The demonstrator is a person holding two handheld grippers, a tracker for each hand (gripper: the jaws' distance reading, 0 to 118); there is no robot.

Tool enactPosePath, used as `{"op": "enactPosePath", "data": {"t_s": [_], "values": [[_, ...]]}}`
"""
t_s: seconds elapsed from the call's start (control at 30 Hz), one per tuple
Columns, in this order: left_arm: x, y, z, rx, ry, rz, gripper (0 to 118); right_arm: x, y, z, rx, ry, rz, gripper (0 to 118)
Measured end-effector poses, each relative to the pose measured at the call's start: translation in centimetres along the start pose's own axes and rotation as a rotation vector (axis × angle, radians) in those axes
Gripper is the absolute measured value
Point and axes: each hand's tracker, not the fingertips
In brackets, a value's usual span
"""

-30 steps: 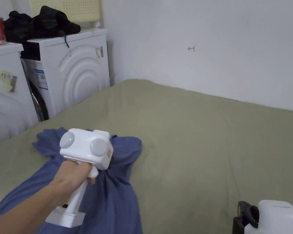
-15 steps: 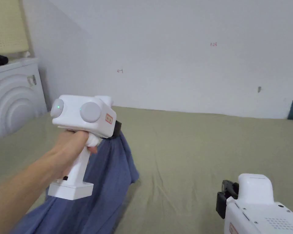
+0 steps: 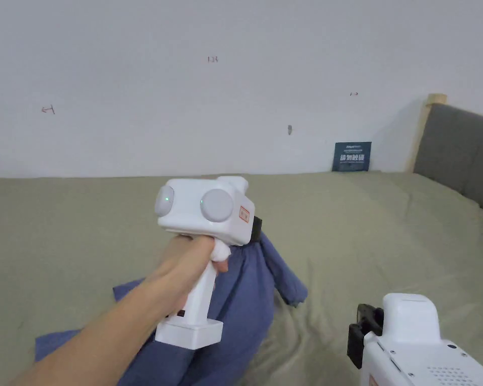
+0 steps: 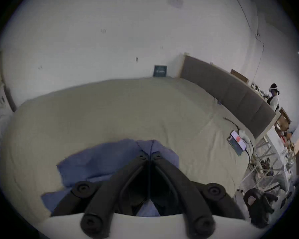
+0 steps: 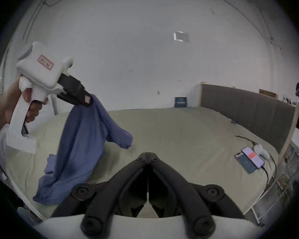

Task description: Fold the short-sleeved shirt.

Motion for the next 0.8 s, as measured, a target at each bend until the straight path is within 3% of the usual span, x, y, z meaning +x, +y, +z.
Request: {"op": "enactPosePath", "data": {"t_s": [0.17, 0.43, 0.47, 0.5, 0.53, 0.57, 0.8], "values": [[-1.2, -3.5, -10.2, -0.146, 0.006, 0.017, 0, 1.5, -2.3, -3.3, -0.074, -0.033, -0.01, 1], [-3.0, -6.0, -13.1, -0.194, 0.046, 0.017, 0, 1.5, -3.3, -5.8, -0.12, -0.042, -0.011, 1], [-3.4, -6.1, -12.6, -0.172, 0.052, 0.019, 5, 1.4, -3.3, -5.7, -0.121, -0.038, -0.011, 1], [-3.7, -6.3, -12.0, -0.135, 0.036, 0.021, 23, 1.2, -3.2, -5.7, -0.123, -0.037, -0.007, 1], [-3.8, -6.7, -10.9, -0.111, 0.047, 0.028, 66, 1.0, -3.2, -5.6, -0.12, -0.035, -0.002, 1], [-4.0, -7.3, -9.9, -0.105, 0.052, 0.024, 118, 0.8, -3.2, -5.5, -0.119, -0.033, 0.003, 1], [-5.0, -14.7, 2.1, 0.124, 0.152, 0.008, 96, -1.1, -3.2, -3.2, -0.104, 0.008, 0.021, 1]]}}
